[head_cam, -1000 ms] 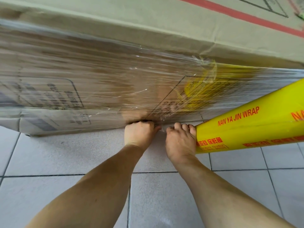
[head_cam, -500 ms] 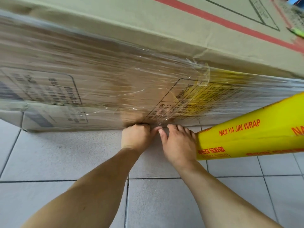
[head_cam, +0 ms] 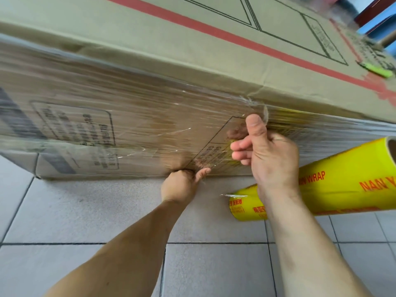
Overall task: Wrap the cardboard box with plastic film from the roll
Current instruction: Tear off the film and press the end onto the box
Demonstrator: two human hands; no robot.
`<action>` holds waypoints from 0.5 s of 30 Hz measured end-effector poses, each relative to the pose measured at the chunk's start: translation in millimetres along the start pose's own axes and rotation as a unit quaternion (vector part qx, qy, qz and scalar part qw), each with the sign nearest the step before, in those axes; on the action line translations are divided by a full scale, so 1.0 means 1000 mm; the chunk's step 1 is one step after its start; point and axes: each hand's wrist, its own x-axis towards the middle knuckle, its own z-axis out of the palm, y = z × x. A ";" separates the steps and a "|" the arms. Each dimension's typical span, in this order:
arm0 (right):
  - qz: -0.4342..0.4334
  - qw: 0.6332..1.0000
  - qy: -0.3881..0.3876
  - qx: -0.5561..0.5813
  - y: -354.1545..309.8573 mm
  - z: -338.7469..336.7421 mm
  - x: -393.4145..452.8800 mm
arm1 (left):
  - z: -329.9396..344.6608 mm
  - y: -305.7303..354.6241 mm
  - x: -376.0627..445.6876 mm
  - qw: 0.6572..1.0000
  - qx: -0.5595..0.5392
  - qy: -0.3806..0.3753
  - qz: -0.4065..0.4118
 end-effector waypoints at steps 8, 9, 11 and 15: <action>0.042 0.998 -0.041 -0.007 -0.010 -0.005 -0.005 | -0.013 0.005 -0.003 0.999 -0.037 -0.039 0.004; 0.044 0.997 -0.059 -0.015 -0.009 -0.005 -0.010 | -0.014 0.005 -0.004 0.998 -0.042 -0.049 0.004; 0.037 0.992 -0.117 -0.018 -0.009 -0.001 -0.020 | -0.018 0.006 -0.007 0.996 -0.058 -0.074 0.000; 0.004 0.978 -0.208 0.012 -0.026 0.014 -0.026 | -0.028 0.011 -0.009 0.993 -0.057 -0.103 -0.002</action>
